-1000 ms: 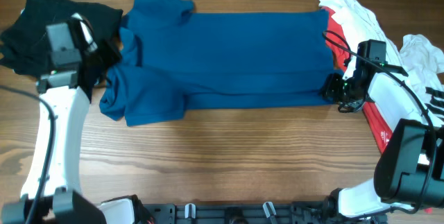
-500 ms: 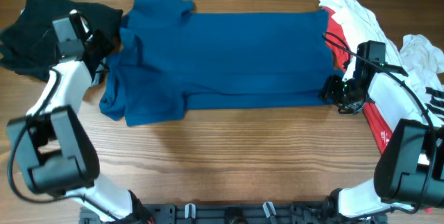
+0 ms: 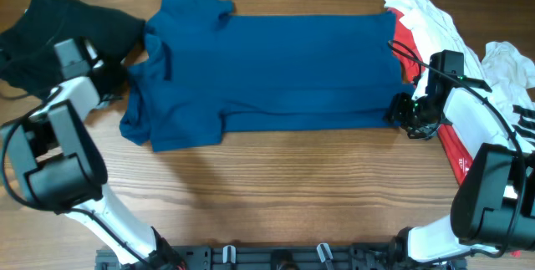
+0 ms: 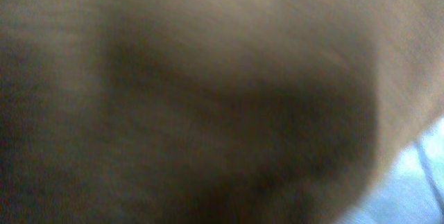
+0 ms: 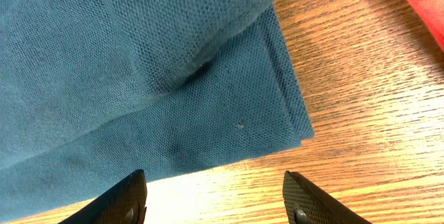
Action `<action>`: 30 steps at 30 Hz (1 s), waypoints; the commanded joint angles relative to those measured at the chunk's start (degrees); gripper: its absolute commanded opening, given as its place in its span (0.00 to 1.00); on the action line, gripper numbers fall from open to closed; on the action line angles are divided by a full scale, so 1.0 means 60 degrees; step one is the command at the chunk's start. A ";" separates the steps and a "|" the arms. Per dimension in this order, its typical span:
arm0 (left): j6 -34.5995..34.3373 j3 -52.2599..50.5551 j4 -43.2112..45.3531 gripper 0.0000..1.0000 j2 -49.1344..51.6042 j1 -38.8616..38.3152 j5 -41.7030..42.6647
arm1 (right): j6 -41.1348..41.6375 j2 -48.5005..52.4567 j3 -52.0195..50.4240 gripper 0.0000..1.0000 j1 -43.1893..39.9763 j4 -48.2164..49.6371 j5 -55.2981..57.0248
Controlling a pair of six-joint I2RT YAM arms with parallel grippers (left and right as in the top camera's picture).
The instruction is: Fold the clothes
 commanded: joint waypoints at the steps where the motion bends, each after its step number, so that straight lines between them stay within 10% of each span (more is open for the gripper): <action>1: -0.0514 -0.0051 0.0069 0.11 0.0073 0.1198 -0.0233 | -0.0120 0.0091 0.0011 0.63 0.0029 -0.0036 -0.0040; 14: -0.0521 -0.0051 -0.0543 0.14 -0.0153 0.2189 0.1483 | -0.0124 0.0091 0.0011 0.63 0.0029 -0.0044 -0.0040; 30: 0.0178 -0.0051 -0.4951 0.52 -0.4444 0.0962 0.2874 | -0.0120 0.0091 0.0011 0.78 0.0029 -0.0317 -0.0044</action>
